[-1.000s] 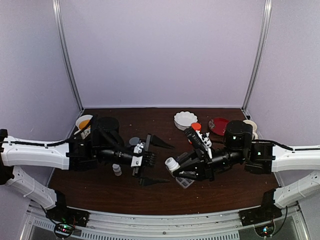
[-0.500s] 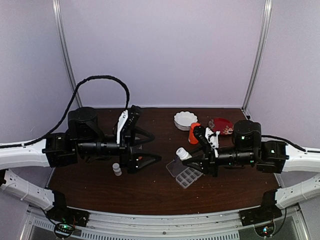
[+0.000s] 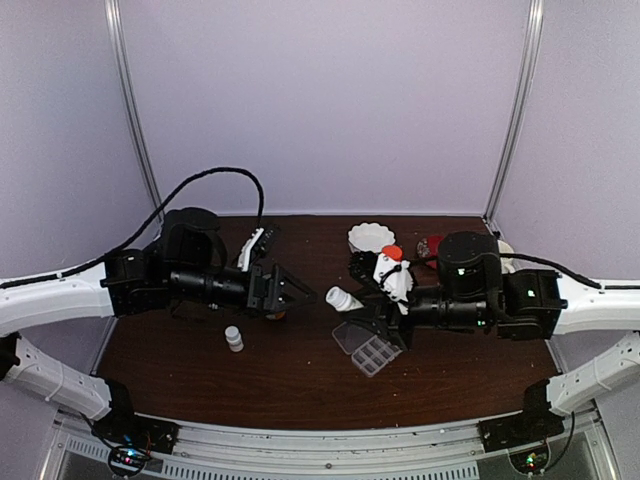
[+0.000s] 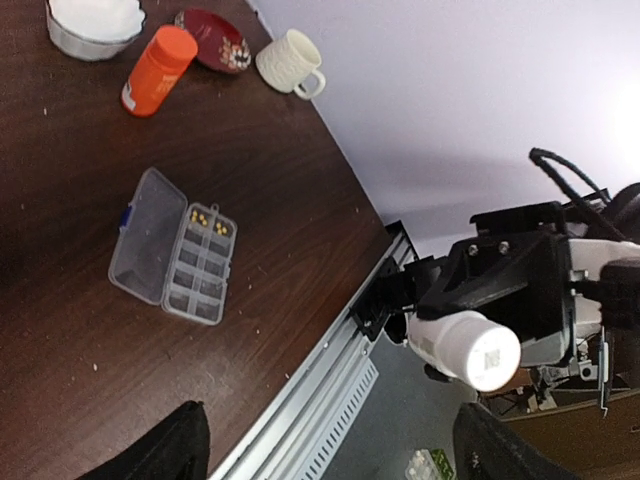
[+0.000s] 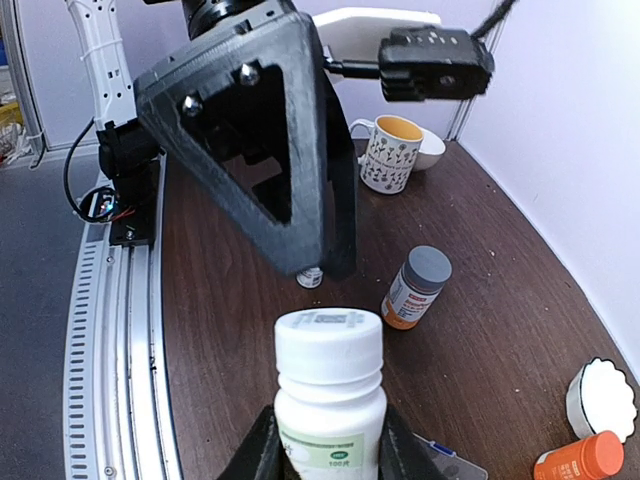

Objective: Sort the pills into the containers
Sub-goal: Screw the lid of the pill bottle onto the pill bottle.

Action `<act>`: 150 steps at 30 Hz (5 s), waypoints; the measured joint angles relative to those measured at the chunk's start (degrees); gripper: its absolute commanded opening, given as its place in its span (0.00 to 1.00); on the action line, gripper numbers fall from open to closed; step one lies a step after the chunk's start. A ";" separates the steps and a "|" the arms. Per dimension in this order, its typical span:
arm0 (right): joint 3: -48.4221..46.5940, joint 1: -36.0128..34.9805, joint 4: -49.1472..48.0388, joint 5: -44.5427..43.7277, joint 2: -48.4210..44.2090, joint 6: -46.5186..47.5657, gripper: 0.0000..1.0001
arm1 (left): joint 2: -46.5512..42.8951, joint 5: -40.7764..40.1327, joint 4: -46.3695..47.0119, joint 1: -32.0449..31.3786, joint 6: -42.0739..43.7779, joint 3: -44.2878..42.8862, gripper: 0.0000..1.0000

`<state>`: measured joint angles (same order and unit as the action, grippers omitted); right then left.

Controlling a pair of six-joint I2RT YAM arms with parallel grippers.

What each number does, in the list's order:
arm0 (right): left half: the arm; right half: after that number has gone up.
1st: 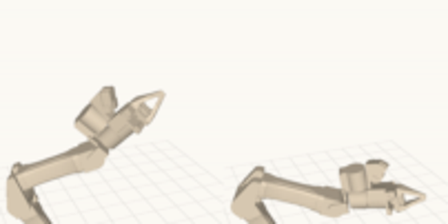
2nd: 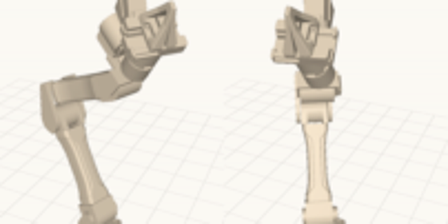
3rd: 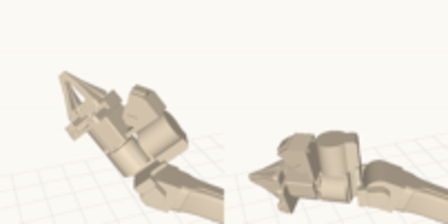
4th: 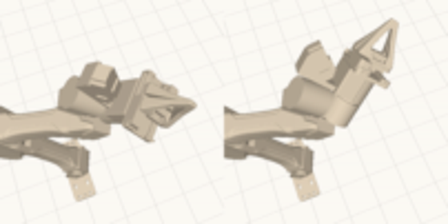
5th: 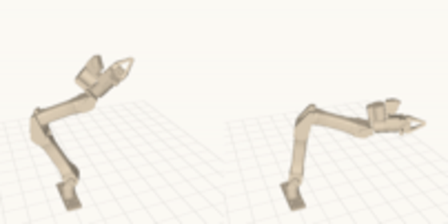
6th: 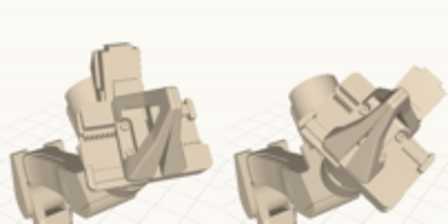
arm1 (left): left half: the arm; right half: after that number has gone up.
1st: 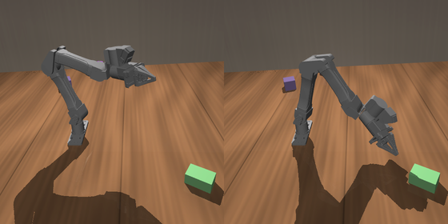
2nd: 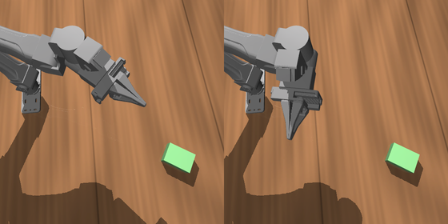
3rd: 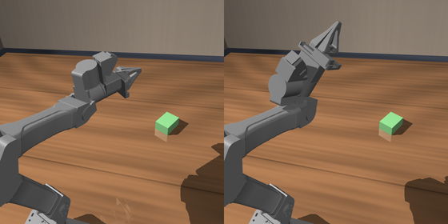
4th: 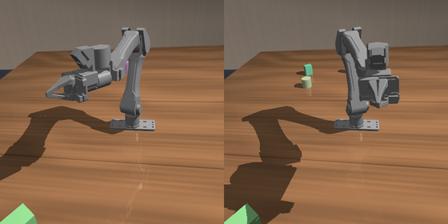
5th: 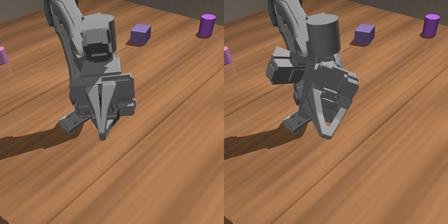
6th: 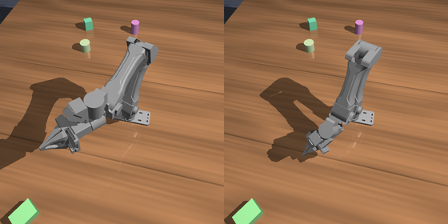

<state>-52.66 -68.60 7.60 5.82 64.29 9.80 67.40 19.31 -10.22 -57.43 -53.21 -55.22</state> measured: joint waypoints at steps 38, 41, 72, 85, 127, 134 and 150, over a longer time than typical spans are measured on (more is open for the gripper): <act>-6.93 -2.54 2.14 -6.49 11.19 -1.95 0.07 | -0.70 1.38 0.20 0.09 -6.51 0.66 0.73; -7.85 -2.80 2.64 -6.49 12.07 -1.31 0.07 | 0.33 2.58 0.26 0.11 -6.54 0.00 0.68; -10.95 -3.19 5.49 -6.32 15.17 0.31 0.06 | 3.39 5.84 -0.22 0.11 -5.88 -0.85 0.08; -10.62 2.23 6.38 12.04 14.53 -6.86 0.05 | 4.22 10.49 -0.02 0.33 4.59 -0.87 0.00; -2.25 5.97 -12.66 48.41 11.67 -23.08 0.03 | 2.32 15.65 -11.91 -7.80 121.55 -5.70 0.98; -2.29 5.95 -2.01 40.70 7.69 -15.78 0.05 | -8.31 14.67 0.02 -6.62 103.03 2.49 0.97; -1.05 -0.96 0.42 3.89 2.01 -1.55 0.08 | -5.16 -14.97 -12.59 -3.43 27.41 -9.07 0.95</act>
<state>-53.71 -69.56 8.01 9.72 66.30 8.25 62.24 4.34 -22.81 -60.86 -25.80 -64.29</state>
